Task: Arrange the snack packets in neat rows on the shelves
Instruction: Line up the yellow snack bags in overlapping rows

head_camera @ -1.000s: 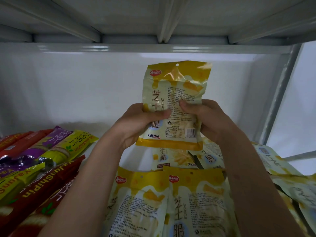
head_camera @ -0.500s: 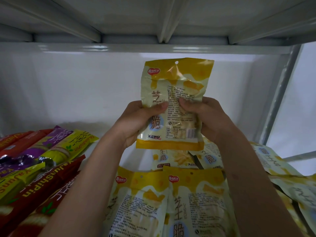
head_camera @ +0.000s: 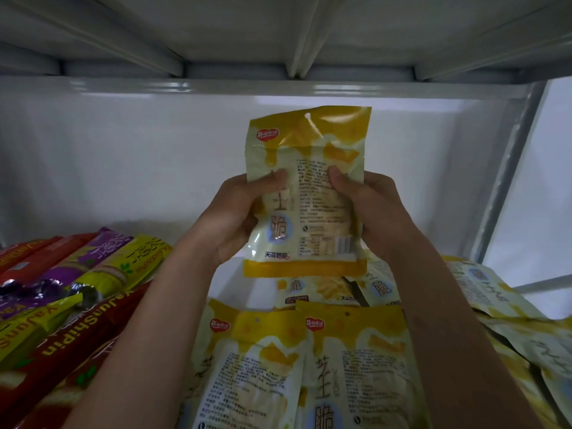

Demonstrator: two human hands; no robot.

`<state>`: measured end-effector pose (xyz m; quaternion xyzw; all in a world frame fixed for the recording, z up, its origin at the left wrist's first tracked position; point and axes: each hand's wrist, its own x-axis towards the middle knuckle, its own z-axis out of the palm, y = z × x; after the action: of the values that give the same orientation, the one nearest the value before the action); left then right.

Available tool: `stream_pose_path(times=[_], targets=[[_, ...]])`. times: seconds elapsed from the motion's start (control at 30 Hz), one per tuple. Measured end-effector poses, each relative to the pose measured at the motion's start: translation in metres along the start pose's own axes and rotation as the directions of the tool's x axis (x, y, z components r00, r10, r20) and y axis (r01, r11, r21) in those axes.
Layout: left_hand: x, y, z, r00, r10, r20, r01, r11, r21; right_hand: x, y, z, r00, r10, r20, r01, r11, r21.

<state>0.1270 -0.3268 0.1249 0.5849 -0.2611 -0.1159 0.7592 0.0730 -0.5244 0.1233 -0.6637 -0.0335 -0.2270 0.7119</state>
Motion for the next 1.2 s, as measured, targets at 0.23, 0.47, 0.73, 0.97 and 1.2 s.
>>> stream_pose_path(times=[0.23,0.47,0.73,0.97,1.2], targets=[[0.003,-0.006,0.004,0.992,0.056,-0.116,-0.059,0.998,-0.024,-0.002,-0.003,-0.001,0.997,0.020,0.072,-0.025,0.998,0.060],[0.002,-0.001,0.003,0.986,0.038,-0.160,-0.046,0.998,-0.050,-0.001,-0.001,-0.003,0.990,0.028,0.140,-0.050,0.987,0.151],[0.004,-0.007,0.001,0.982,0.151,-0.110,-0.156,0.987,-0.043,0.004,-0.002,-0.001,0.979,0.073,0.188,-0.110,0.975,0.195],[0.004,-0.007,-0.001,0.976,0.215,-0.043,-0.215,0.977,0.004,0.001,0.002,-0.006,0.990,-0.030,0.136,0.005,0.983,0.182],[0.004,-0.006,-0.005,0.977,0.212,-0.037,-0.210,0.976,0.058,0.001,0.000,-0.012,0.979,-0.036,0.200,-0.006,0.979,0.203]])
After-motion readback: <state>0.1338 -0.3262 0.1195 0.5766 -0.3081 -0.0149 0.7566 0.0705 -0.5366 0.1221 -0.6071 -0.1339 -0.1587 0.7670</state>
